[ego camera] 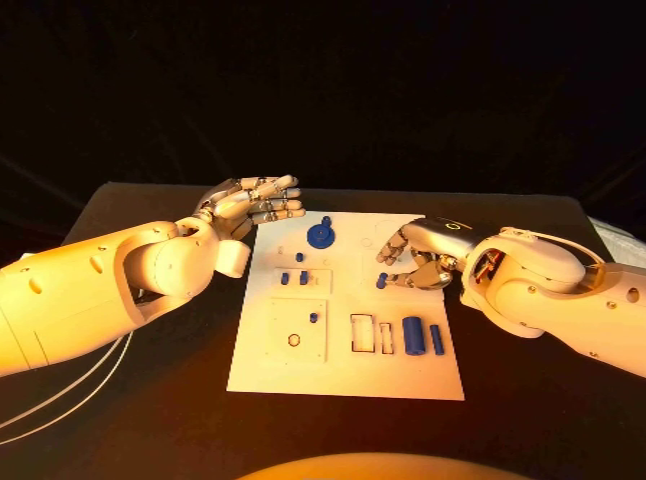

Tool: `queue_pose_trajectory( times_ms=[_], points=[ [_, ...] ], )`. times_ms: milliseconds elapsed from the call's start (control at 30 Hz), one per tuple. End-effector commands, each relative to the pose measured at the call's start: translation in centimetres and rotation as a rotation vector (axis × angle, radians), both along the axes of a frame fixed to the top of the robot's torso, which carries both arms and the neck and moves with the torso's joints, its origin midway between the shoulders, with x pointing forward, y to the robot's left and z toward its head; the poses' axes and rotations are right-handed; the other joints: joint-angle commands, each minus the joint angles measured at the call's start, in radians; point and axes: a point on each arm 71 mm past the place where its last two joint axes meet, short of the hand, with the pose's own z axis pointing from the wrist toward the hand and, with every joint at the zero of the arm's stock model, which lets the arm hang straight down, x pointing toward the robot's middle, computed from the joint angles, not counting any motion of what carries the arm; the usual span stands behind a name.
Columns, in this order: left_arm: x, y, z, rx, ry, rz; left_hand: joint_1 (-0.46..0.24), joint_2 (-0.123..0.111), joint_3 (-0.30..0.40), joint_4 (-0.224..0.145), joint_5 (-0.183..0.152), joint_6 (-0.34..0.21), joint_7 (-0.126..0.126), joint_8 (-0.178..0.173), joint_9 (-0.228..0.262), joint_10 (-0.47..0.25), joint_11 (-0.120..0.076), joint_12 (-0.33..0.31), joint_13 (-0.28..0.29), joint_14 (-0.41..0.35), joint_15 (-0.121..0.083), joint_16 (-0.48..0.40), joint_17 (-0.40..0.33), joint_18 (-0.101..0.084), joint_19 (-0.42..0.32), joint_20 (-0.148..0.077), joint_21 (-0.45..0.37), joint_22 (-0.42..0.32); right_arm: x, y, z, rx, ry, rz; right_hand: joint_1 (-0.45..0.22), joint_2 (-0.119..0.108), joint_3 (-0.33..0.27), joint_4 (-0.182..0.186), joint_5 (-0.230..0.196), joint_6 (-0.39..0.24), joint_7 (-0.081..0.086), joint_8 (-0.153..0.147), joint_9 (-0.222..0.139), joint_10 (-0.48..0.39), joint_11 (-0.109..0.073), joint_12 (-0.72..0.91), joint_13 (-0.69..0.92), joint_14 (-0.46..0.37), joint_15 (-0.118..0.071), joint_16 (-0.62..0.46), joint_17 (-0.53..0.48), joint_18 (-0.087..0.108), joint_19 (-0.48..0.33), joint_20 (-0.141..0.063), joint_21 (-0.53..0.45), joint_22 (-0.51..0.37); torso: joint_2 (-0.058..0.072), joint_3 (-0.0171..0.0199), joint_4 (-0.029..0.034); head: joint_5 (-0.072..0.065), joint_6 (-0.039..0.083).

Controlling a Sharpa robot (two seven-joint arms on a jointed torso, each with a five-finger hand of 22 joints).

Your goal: Assemble the parts on the task board

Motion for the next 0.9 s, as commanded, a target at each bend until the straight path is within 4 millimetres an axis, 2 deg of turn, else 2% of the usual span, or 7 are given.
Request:
queue_pose_trajectory(
  times_ms=[33, 133, 233, 333, 633, 900],
  points=[
    [-0.1, -0.3, 0.1, -0.007, -0.009, -0.025, 0.001, 0.001, -0.006, -0.003, 0.006, -0.007, -0.001, 0.0, -0.001, -0.008, 0.001, -0.005, -0.001, -0.001, 0.004, -0.006, -0.001, 0.011, -0.001, 0.003, 0.0, -0.002, -0.1, 0.5, -0.5, -0.06, 0.025, 0.018, 0.018, 0.009, -0.003, -0.001, -0.006, 0.009, -0.005, 0.002, 0.001, 0.003, -0.003, 0.015, 0.002, 0.001, -0.002, 0.003, 0.0, -0.004, -0.003, -0.003, 0.0, 0.006, 0.0, -0.001, -0.0015, 0.0, -0.001],
    [-0.1, -0.4, 0.0, -0.008, -0.009, -0.028, 0.001, 0.001, -0.006, -0.003, 0.006, -0.007, -0.001, 0.0, -0.001, -0.008, 0.001, -0.005, -0.001, -0.001, 0.004, -0.006, -0.001, 0.011, -0.001, 0.003, 0.0, -0.002, 0.1, 0.9, -0.8, -0.07, 0.036, 0.024, 0.029, 0.021, 0.001, -0.001, -0.008, 0.015, -0.006, 0.002, 0.002, 0.02, -0.005, 0.029, 0.004, 0.006, -0.004, 0.017, 0.018, -0.007, 0.005, -0.004, 0.014, 0.023, 0.0, -0.0016, -0.0005, 0.0, -0.002],
    [-0.1, -0.5, 0.0, -0.008, -0.008, -0.031, 0.001, 0.001, -0.006, -0.003, 0.006, -0.007, -0.001, 0.0, -0.001, -0.008, 0.001, -0.005, -0.001, -0.001, 0.004, -0.006, -0.001, 0.011, -0.001, 0.003, 0.0, -0.002, 0.1, 1.1, -1.2, -0.079, 0.046, 0.024, 0.038, 0.032, 0.009, -0.001, -0.012, 0.022, -0.006, 0.004, 0.003, 0.037, -0.009, 0.041, 0.004, 0.011, -0.007, 0.035, 0.04, -0.009, 0.014, -0.007, 0.03, 0.041, 0.0, -0.0001, 0.0008, 0.003, -0.004],
    [-0.1, -0.4, -0.1, -0.008, -0.007, -0.03, 0.001, 0.001, -0.006, -0.003, 0.006, -0.007, -0.001, 0.0, -0.001, -0.008, 0.001, -0.005, -0.001, -0.001, 0.004, -0.006, -0.001, 0.011, -0.001, 0.003, 0.0, -0.002, 0.1, 1.2, -1.6, -0.09, 0.05, 0.022, 0.044, 0.038, 0.016, -0.001, -0.017, 0.031, -0.007, 0.006, 0.004, 0.047, -0.011, 0.047, 0.003, 0.015, -0.01, 0.047, 0.053, -0.011, 0.019, -0.009, 0.04, 0.051, 0.001, -0.0002, 0.001, 0.005, -0.005],
    [-0.2, -0.4, -0.1, -0.008, -0.005, -0.032, 0.001, 0.001, -0.006, -0.003, 0.006, -0.007, 0.0, 0.001, -0.001, -0.009, 0.001, -0.004, 0.0, -0.001, 0.004, -0.007, -0.001, 0.011, -0.001, 0.003, 0.0, -0.004, 0.2, 1.4, -1.9, -0.119, 0.012, 0.028, 0.05, 0.043, 0.024, -0.002, -0.024, 0.04, -0.009, 0.009, 0.005, 0.052, -0.013, 0.05, 0.001, 0.017, -0.011, 0.057, 0.063, -0.013, 0.023, -0.011, 0.048, 0.059, 0.0, -0.0001, -0.0019, 0.009, -0.007],
    [-0.3, -0.4, -0.2, -0.008, -0.002, -0.036, 0.001, 0.001, -0.006, -0.003, 0.006, -0.007, 0.0, 0.001, -0.001, -0.009, 0.001, -0.004, 0.0, -0.001, 0.004, -0.007, -0.001, 0.011, -0.001, 0.003, 0.0, -0.004, 0.2, 1.5, -2.0, -0.126, 0.01, 0.036, 0.051, 0.04, 0.026, -0.003, -0.03, 0.048, -0.011, 0.011, 0.006, 0.049, -0.013, 0.049, -0.001, 0.02, -0.012, 0.07, 0.079, -0.014, 0.027, -0.012, 0.056, 0.068, 0.0, 0.0004, -0.0021, 0.007, -0.007]
  ],
)
